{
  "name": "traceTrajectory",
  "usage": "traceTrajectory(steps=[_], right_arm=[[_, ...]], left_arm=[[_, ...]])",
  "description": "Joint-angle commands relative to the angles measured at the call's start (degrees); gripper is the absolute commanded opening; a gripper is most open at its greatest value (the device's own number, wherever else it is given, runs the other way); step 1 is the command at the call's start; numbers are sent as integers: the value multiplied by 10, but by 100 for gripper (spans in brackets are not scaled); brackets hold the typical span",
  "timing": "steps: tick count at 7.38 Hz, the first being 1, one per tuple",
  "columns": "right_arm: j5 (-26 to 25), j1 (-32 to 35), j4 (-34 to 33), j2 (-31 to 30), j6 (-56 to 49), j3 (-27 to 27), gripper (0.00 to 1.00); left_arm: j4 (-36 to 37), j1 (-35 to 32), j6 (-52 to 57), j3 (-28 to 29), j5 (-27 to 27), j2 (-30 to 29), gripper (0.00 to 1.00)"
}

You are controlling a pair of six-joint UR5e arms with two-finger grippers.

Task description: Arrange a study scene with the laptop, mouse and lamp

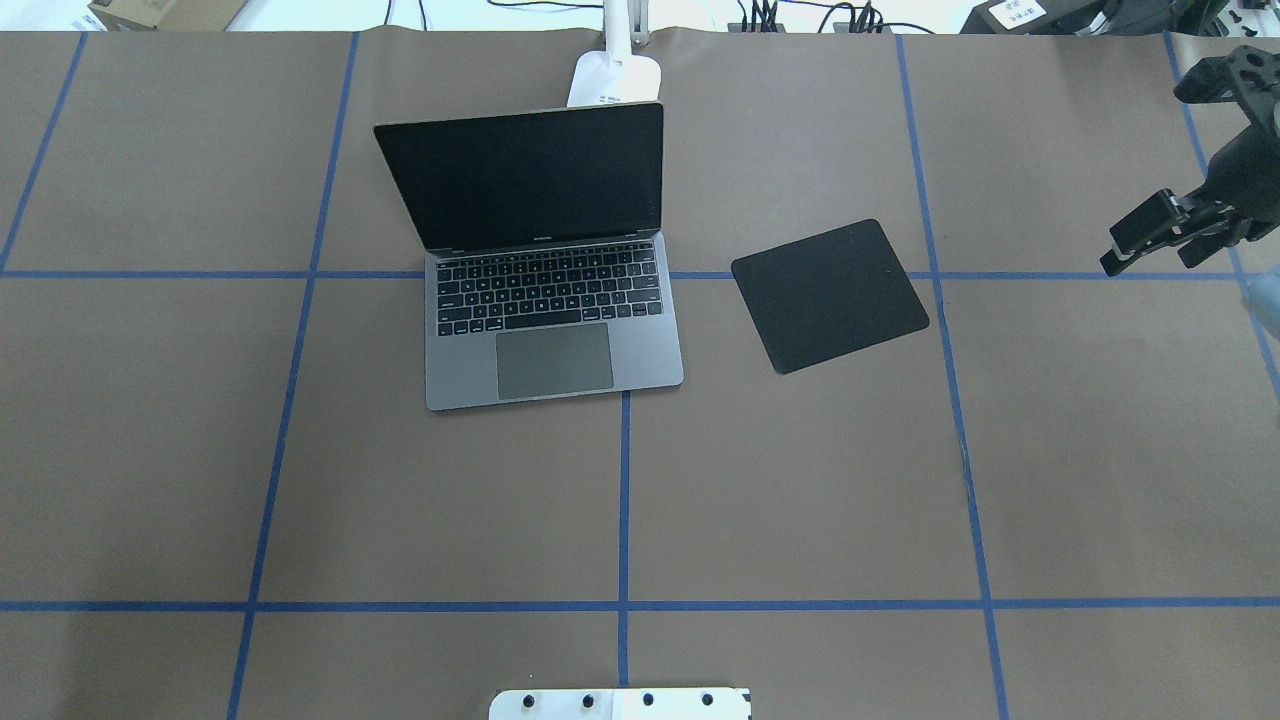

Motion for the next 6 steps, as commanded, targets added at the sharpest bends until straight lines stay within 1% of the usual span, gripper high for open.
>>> traceTrajectory(steps=[1, 2, 3, 6], right_arm=[[0, -5, 1, 3, 13, 2, 99], [0, -7, 1, 3, 17, 2, 99], [0, -12, 1, 6, 27, 3, 99], [0, -16, 1, 7, 44, 10, 99]], left_arm=[[0, 6, 0, 0, 4, 0, 74], [0, 7, 0, -1, 5, 0, 65], [0, 7, -2, 0, 5, 1, 61], [-6, 5, -2, -3, 6, 4, 59]])
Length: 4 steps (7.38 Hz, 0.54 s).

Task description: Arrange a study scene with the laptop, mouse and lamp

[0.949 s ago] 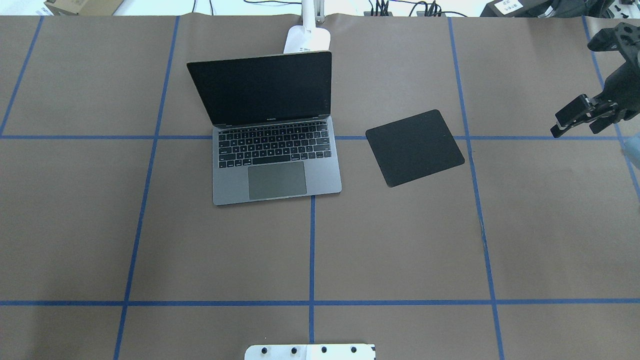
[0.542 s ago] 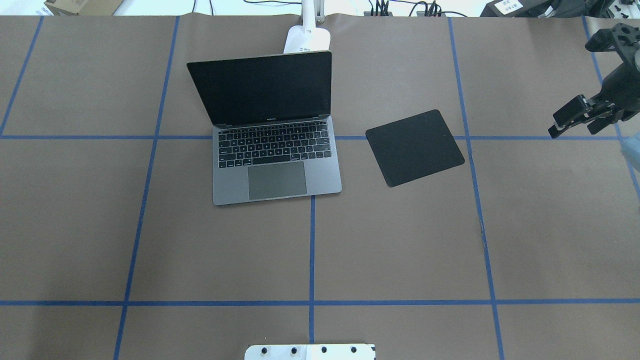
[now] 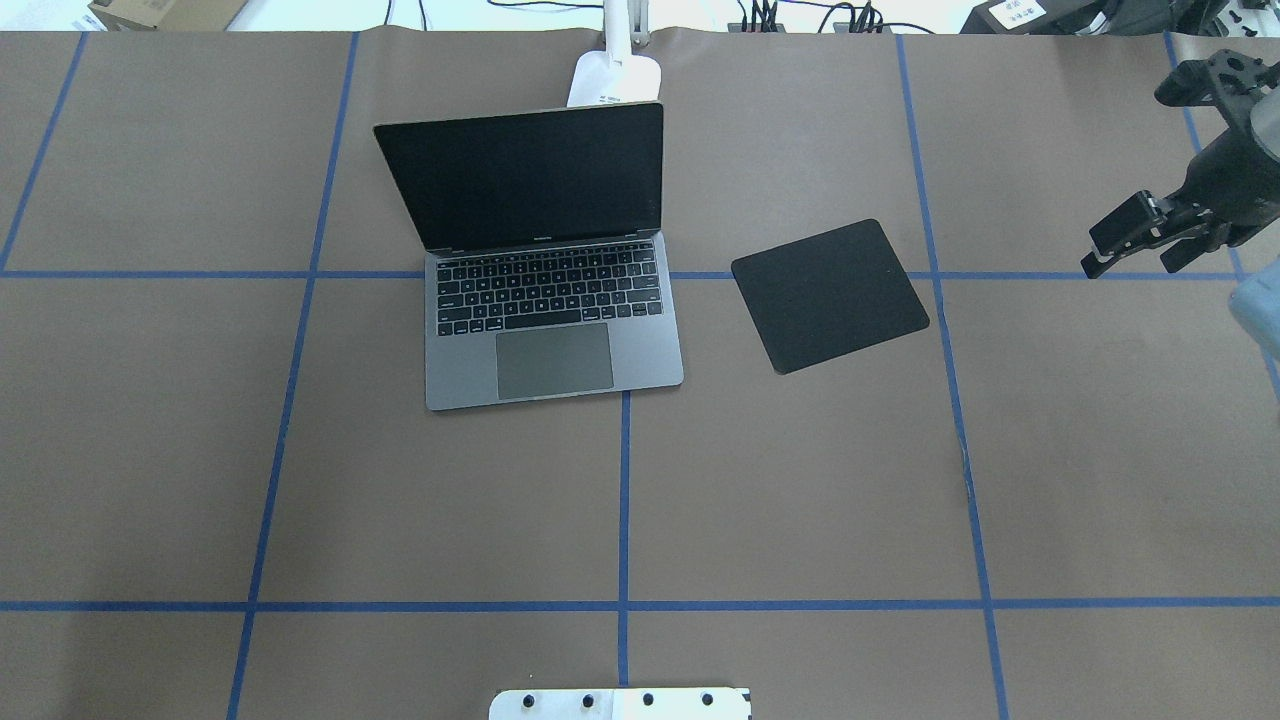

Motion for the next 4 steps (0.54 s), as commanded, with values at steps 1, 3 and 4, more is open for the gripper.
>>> traceTrajectory(steps=[1, 3, 4], right_arm=[[0, -2, 0, 0, 5, 2, 99], [0, -5, 0, 0, 5, 1, 99], [0, -7, -1, 0, 5, -1, 99]], left_arm=[[-10, -3, 0, -3, 10, 5, 59], [-56, -9, 1, -6, 36, 28, 59], [-59, -44, 8, -10, 35, 31, 59]])
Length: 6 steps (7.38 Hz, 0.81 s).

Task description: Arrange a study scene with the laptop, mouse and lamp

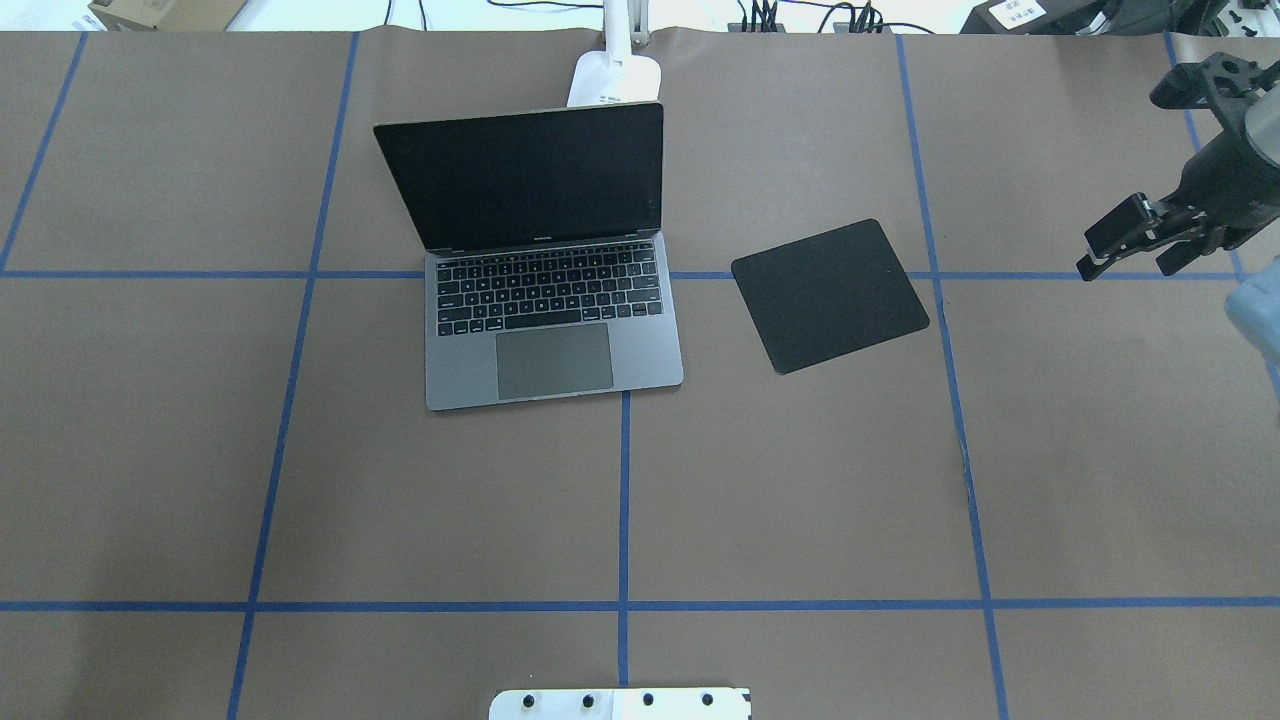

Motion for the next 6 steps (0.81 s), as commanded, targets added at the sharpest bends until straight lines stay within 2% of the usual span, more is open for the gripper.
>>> traceTrajectory(steps=[1, 2, 4, 6], right_arm=[[0, -6, -1, 1, 1, -3, 99], [0, -7, -1, 1, 1, -4, 99], [1, -9, 0, 3, 0, -15, 99], [1, -11, 0, 5, 0, -15, 99]], left_arm=[[-27, -61, 26, -7, 2, 7, 59], [-43, -99, 64, -7, -6, -1, 59], [-43, -199, 114, -5, -101, -49, 59], [-34, -322, 219, -6, -190, -114, 59]])
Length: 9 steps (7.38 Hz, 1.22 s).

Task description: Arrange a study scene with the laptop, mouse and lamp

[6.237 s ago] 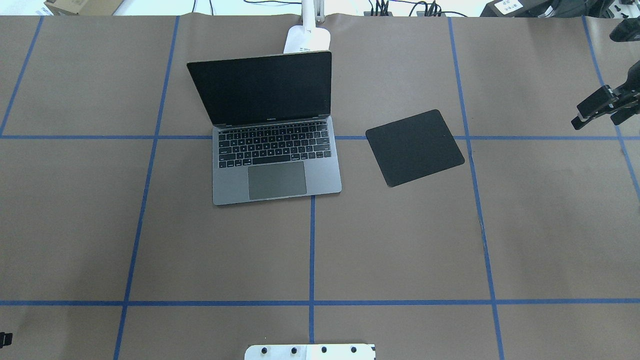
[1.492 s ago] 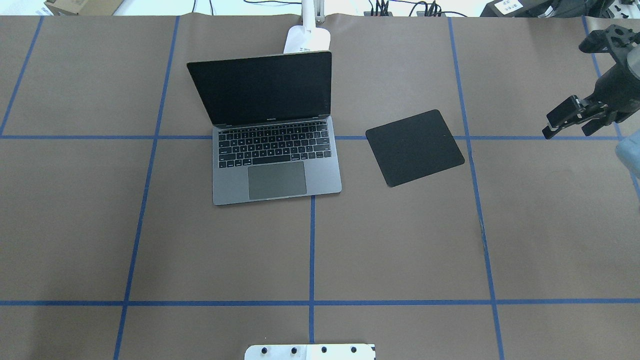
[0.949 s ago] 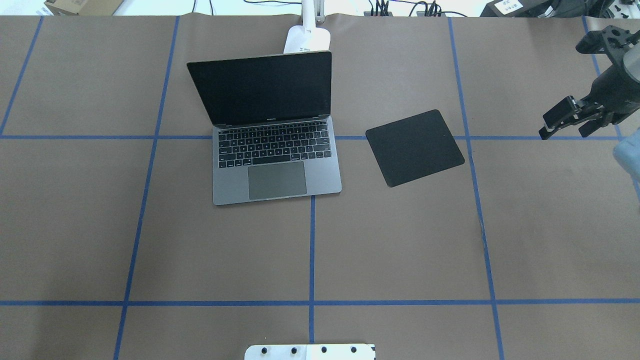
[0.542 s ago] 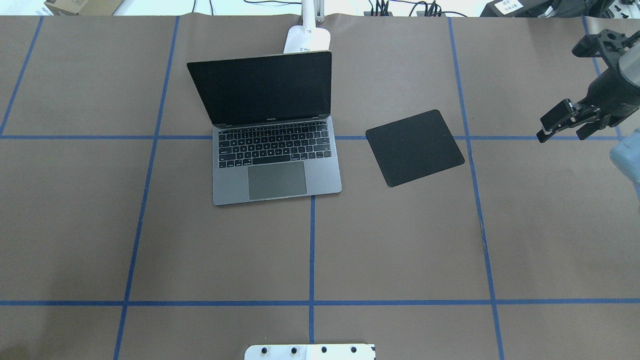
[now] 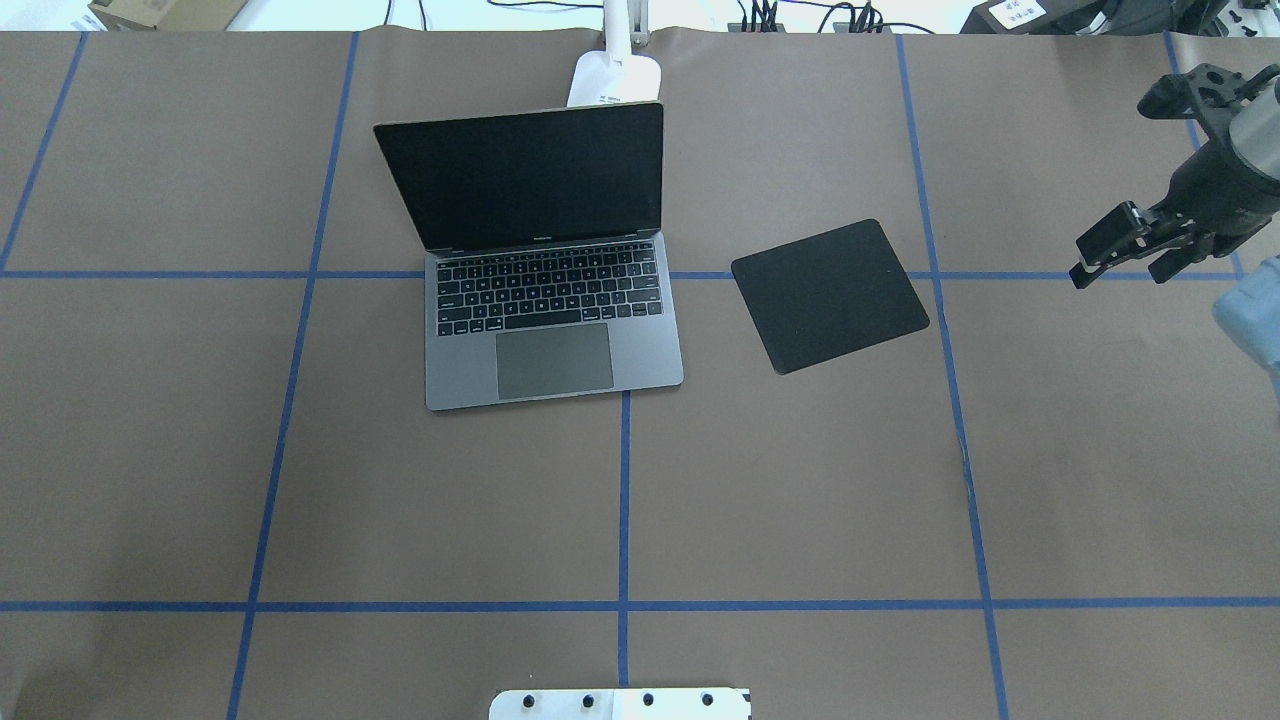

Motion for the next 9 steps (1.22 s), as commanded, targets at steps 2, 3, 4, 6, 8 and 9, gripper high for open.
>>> traceTrajectory(steps=[2, 3, 4, 6, 8, 9], right_arm=[[0, -4, -1, 9, 1, -7, 99], [0, -8, -1, 10, 0, -10, 99], [0, -9, 0, 26, 0, -30, 99], [-1, -9, 9, 38, 0, -53, 99], [0, -9, 25, 38, 0, -63, 99], [0, -9, 25, 38, 0, -62, 99]], left_arm=[[9, -143, 78, -1, -116, -54, 59], [15, -152, 85, -1, -121, -66, 58], [20, -168, 101, -15, -128, -86, 58], [96, -243, 118, -25, -185, -164, 58], [194, -314, 141, -26, -236, -255, 58], [242, -331, 141, -32, -249, -300, 58]])
